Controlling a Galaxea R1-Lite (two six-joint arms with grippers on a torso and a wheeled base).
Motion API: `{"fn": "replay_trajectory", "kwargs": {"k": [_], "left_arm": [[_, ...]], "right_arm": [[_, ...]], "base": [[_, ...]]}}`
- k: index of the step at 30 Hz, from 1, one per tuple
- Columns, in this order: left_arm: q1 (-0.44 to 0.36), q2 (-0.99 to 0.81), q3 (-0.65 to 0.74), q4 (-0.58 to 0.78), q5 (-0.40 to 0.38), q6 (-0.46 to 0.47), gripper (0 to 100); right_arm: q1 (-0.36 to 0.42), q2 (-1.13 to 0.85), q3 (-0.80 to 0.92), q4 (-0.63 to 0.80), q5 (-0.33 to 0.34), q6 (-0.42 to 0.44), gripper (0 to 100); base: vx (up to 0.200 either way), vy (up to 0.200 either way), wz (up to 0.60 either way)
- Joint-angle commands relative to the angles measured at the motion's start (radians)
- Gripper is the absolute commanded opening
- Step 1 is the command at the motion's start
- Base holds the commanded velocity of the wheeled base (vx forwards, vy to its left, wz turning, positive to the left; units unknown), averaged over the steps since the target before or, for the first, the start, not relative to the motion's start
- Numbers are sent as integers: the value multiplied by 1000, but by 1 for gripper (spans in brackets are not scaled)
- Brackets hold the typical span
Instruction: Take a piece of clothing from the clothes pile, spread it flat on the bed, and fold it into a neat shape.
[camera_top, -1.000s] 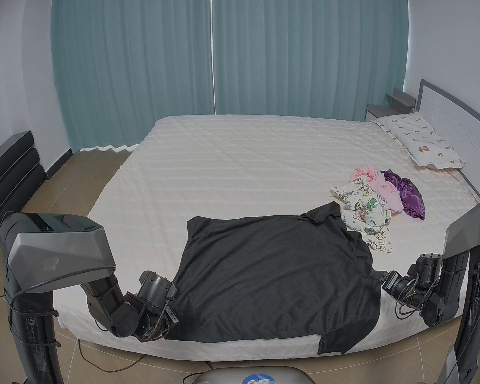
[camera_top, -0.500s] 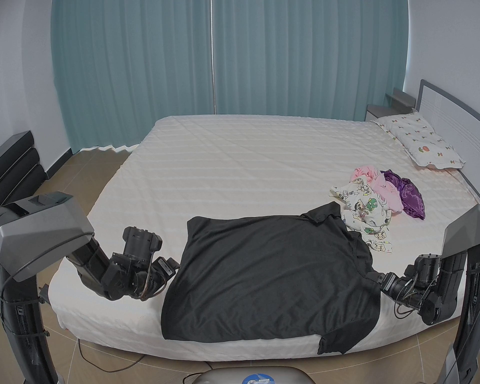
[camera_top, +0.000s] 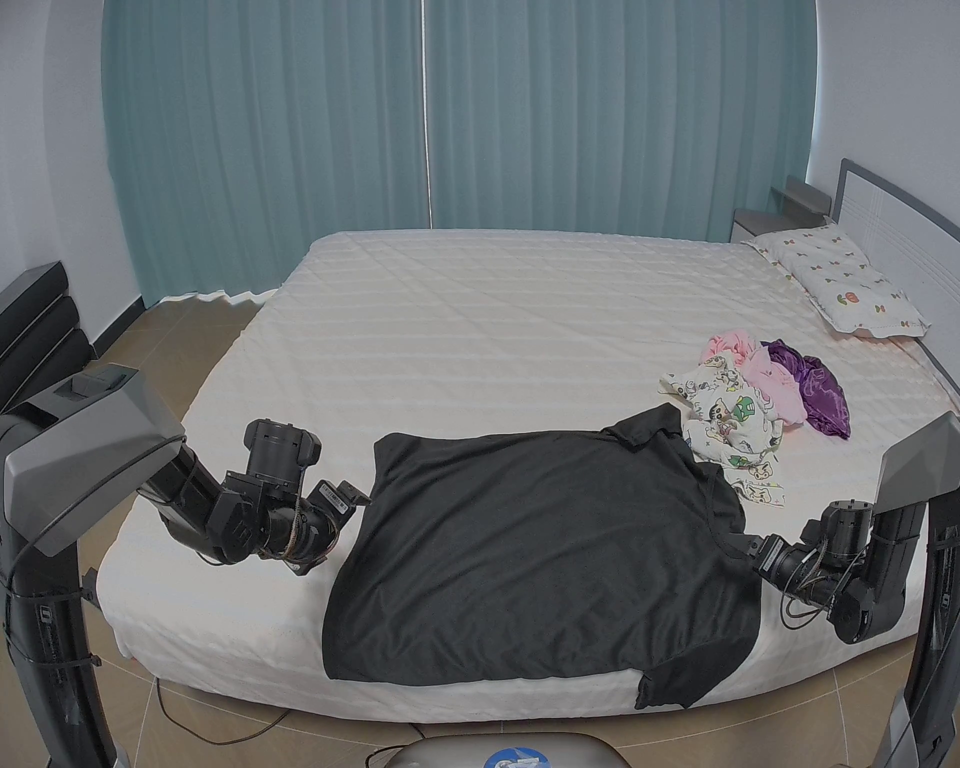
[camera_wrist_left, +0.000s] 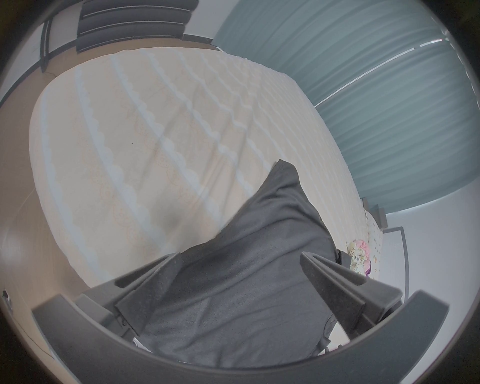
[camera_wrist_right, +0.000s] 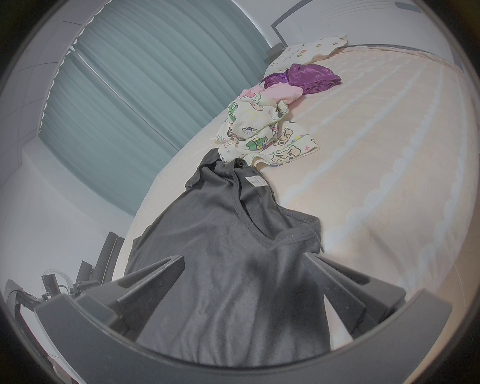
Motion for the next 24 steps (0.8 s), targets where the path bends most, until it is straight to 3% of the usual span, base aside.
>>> {"fn": "replay_trajectory", "kwargs": {"k": [1, 10, 17, 24], "left_arm": [[-2, 3, -4, -2, -1, -4, 100], [-1, 10, -5, -4, -3, -4, 100], [-1, 21, -25, -7, -3, -4, 100], [-7, 102, -191, 30, 30, 9, 100]], "right_arm": [[2, -7, -10, -1, -1, 1, 100], [25, -20, -50, 4, -2, 2, 100], [70, -14, -105, 16, -16, 8, 100], [96, -17, -131, 14, -37, 13, 100]], "base": [[200, 0, 0], [200, 0, 0], [0, 0, 0], [0, 0, 0]]}}
